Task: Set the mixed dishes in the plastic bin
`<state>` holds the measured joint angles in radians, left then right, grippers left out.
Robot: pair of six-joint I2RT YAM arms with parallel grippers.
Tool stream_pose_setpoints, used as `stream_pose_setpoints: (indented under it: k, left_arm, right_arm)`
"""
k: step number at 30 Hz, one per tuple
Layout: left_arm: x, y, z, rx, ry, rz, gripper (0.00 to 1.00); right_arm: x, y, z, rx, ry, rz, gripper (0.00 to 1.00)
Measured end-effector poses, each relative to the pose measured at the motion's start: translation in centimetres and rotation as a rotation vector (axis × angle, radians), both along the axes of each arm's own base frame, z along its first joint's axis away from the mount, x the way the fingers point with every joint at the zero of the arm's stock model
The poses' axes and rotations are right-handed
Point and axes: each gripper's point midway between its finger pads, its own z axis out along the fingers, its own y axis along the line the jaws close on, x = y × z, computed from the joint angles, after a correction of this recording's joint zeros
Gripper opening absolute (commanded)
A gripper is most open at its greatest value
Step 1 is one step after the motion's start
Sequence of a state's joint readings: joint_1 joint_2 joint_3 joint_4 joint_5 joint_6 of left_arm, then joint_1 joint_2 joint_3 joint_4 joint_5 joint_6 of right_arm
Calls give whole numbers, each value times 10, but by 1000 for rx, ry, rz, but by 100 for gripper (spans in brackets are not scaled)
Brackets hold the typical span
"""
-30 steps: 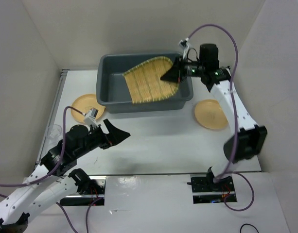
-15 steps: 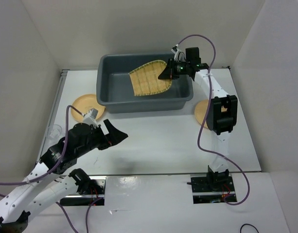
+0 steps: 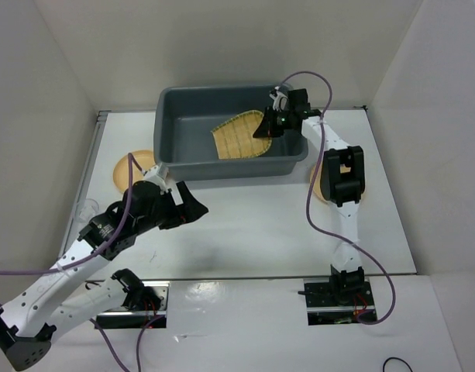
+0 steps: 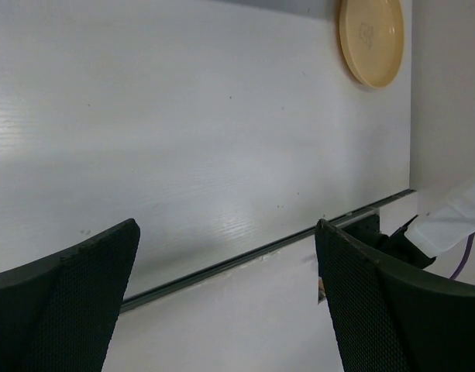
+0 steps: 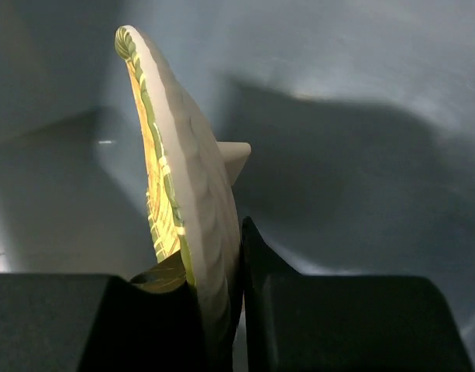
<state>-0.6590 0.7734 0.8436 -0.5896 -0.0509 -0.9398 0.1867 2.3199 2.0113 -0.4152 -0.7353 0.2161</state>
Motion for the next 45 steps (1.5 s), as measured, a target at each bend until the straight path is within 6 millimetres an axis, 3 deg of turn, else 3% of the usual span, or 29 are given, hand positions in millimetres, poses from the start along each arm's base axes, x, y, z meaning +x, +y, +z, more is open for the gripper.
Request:
stream_pose_setpoints:
  k: [4,6,10,13,14,16,20,25,29,33,35,36,38,40,42,43,45]
  left_arm:
    - [3,7,4,-2,-17,22,100]
    - [6,11,4,1,-22,31,100]
    - [18,13,-5,19,5,32,100]
    - [29,11,-20,41,51,21,100]
    - [33,11,-27,52,77,19,100]
    - [37,12,-39,71,118,9,100]
    - [47,14,-44,63,130,3,100]
    - [59,16,-42,42,107,0,100]
    - [65,15,-38,29,86,-2,100]
    - [68,14,-30,19,47,-7,100]
    - [68,15,-24,18,17,-10,100]
    - [67,15,-20,12,1,-10,100]
    - [65,17,-11,-3,-40,-7,100]
    - [58,21,-7,-17,-70,1,100]
    - [50,25,-4,-34,-93,14,100]
    - [45,28,-4,-46,-101,23,100]
    - [35,32,-1,-78,-122,42,100]
  right_arm:
    - [6,-4,-48,-47,64,-19,0]
    - [5,-2,-60,-36,101,-16,4]
    - [18,1,-51,-26,67,-15,11]
    - [34,1,-44,-38,14,-30,33]
    - [39,1,-42,-42,3,-34,52]
    - [50,0,-38,-50,-31,-44,55]
    - [57,0,-31,-48,-46,-57,73]
    - [59,-2,-22,-53,-38,-92,79]
    - [54,-13,7,-72,-39,-145,78]
    - [50,-35,91,-75,-137,-220,88]
    - [51,-64,150,-77,-239,-297,94]
    - [49,-89,177,-90,-286,-356,96]
    - [37,-147,225,-121,-353,-481,96]
    - [18,-216,253,-157,-381,-596,96]
    - [-7,-293,255,-223,-362,-709,98]
    - [-22,-333,243,-272,-322,-757,98]
    - [-50,-395,198,-349,-201,-812,98]
